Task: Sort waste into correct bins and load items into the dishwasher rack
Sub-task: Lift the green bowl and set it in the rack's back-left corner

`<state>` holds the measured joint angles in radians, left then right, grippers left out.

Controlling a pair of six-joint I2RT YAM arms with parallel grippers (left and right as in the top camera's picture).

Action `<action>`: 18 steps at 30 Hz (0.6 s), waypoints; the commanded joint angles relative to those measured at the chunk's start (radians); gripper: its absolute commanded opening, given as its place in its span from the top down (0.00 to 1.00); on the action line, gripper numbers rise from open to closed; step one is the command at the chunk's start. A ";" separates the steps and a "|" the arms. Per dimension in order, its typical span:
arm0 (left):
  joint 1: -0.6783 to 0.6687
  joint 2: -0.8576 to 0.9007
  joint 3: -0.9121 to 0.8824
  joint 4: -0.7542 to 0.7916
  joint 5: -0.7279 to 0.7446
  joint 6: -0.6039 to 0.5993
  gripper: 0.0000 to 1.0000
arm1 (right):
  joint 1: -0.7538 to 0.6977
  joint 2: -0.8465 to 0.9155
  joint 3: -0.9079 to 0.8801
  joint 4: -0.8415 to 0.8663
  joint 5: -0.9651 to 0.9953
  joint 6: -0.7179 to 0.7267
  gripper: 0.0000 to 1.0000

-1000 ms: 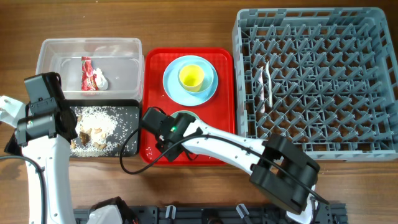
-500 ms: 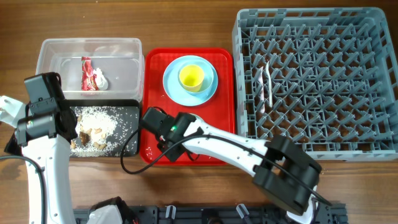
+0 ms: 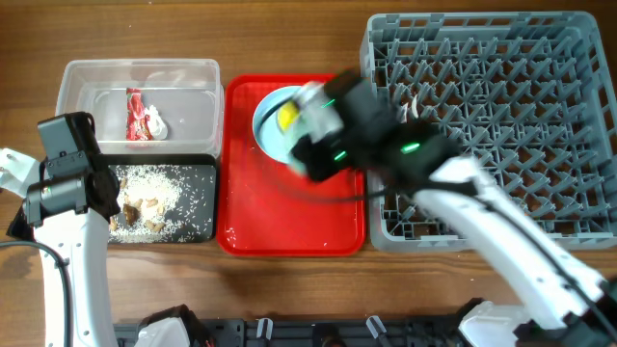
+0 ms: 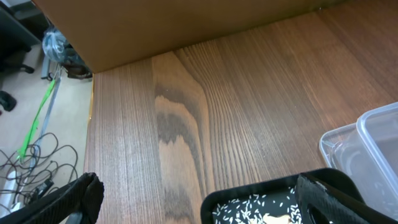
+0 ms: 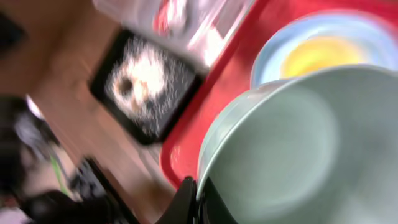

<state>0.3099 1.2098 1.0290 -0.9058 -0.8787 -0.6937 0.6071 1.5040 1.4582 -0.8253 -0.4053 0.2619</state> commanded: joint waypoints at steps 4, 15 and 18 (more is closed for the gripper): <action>0.006 0.000 0.002 -0.001 -0.027 0.002 0.00 | -0.359 0.000 0.013 0.161 -0.575 -0.059 0.96; 0.006 0.000 0.002 -0.001 -0.027 0.002 0.00 | -0.675 0.282 0.013 0.760 -1.031 0.169 0.96; 0.006 0.000 0.002 -0.001 -0.027 0.002 0.00 | -0.691 0.405 0.013 0.965 -1.079 0.338 0.96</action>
<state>0.3099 1.2106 1.0286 -0.9062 -0.8787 -0.6937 -0.0765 1.8027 1.4651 0.0380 -1.3296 0.4183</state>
